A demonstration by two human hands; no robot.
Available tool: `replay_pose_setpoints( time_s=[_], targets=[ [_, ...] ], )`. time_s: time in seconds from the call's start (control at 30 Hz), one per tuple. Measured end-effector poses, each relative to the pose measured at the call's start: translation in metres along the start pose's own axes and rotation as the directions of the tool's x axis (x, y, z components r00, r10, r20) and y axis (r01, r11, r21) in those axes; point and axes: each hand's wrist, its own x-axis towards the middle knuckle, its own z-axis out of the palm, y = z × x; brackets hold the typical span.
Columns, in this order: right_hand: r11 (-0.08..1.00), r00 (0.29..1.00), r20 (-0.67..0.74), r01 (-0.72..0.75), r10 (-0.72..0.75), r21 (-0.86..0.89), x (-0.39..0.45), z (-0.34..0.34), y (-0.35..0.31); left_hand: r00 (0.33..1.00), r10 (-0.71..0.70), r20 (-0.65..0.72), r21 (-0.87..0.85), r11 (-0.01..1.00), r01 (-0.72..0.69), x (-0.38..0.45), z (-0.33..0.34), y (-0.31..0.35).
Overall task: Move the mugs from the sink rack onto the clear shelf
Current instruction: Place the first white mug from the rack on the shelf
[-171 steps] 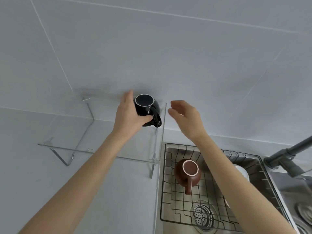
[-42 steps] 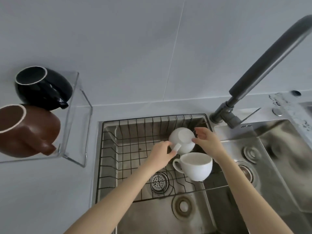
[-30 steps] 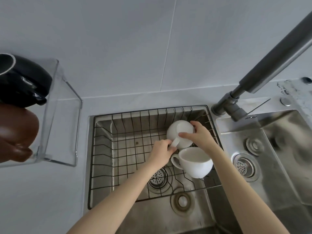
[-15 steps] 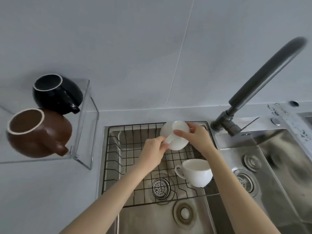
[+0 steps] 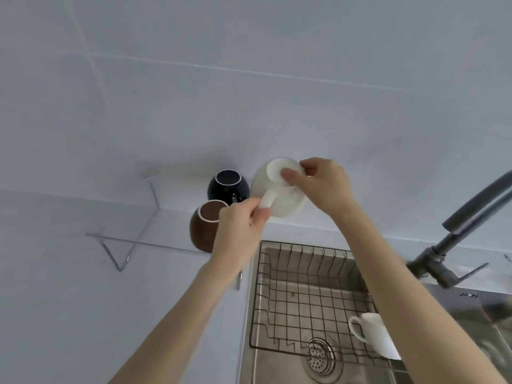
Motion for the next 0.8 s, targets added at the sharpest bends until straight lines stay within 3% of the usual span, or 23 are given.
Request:
replay_pose_setpoints(
  time_s=[0.2, 0.4, 0.6, 0.8],
  targets=[
    [0.988, 0.985, 0.081, 0.149, -0.152, 0.041, 0.021, 0.064, -0.081, 0.979, -0.035, -0.203, 0.072, 0.996, 0.05, 0.007, -0.085, -0.032],
    [0.979, 0.971, 0.172, 0.141, -0.165, 0.145, 0.027, 0.147, -0.121, 0.956, -0.1, -0.278, 0.143, 0.979, 0.144, 0.003, -0.143, -0.082],
    [0.987, 0.946, 0.294, 0.107, -0.138, 0.12, 0.028, 0.213, -0.126, 0.938, -0.203, -0.281, 0.139, 0.959, 0.249, -0.002, -0.165, -0.139],
    [0.996, 0.954, 0.294, 0.042, -0.063, 0.078, 0.035, 0.238, -0.119, 0.955, -0.216, -0.204, 0.165, 0.954, 0.251, 0.007, -0.168, -0.172]
  ],
)
